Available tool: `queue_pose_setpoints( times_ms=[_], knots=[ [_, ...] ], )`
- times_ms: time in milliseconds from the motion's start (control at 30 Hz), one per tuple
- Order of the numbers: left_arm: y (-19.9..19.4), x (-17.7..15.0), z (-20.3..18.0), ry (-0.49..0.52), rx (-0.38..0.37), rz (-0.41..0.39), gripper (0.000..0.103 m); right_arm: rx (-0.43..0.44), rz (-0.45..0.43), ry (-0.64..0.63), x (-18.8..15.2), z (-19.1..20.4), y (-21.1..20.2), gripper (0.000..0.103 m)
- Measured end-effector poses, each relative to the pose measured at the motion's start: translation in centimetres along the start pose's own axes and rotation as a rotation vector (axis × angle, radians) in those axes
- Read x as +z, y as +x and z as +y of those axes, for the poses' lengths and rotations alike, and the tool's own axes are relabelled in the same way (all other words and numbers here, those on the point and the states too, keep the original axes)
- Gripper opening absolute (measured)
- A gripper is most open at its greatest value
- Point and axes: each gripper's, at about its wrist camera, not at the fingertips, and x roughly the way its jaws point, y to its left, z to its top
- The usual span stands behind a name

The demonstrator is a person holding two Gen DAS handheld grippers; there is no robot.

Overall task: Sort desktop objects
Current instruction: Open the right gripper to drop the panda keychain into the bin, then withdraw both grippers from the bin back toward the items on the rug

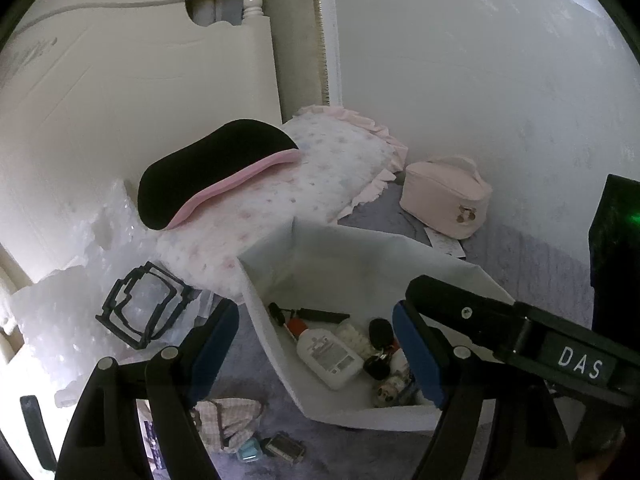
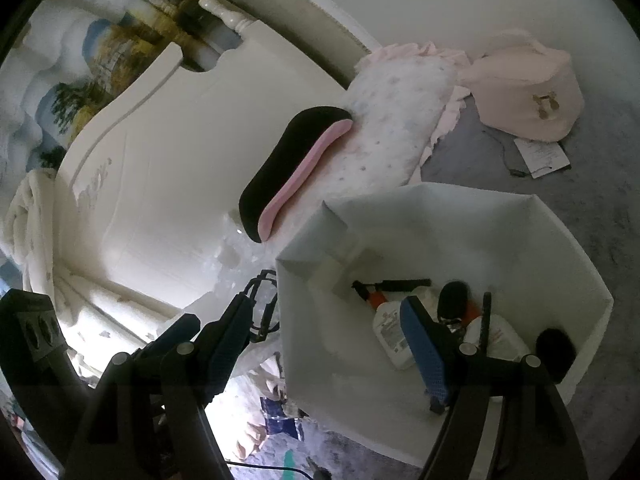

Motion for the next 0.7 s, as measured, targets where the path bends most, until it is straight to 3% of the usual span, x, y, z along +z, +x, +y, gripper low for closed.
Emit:
queue_pose_setpoints(
  times_ms=[500,700],
  knots=[
    [-2.4,-2.1,3.6,-0.062,0.03,-0.004,0.077,-0.002,0.054,-0.12,-1.5,3.2,1.0,0.076],
    [-3.6,-4.2,6.6,-0.13,0.072,0.001,0.077,0.041,0.117,-0.196,-3.3,6.0,2.4,0.076]
  ],
)
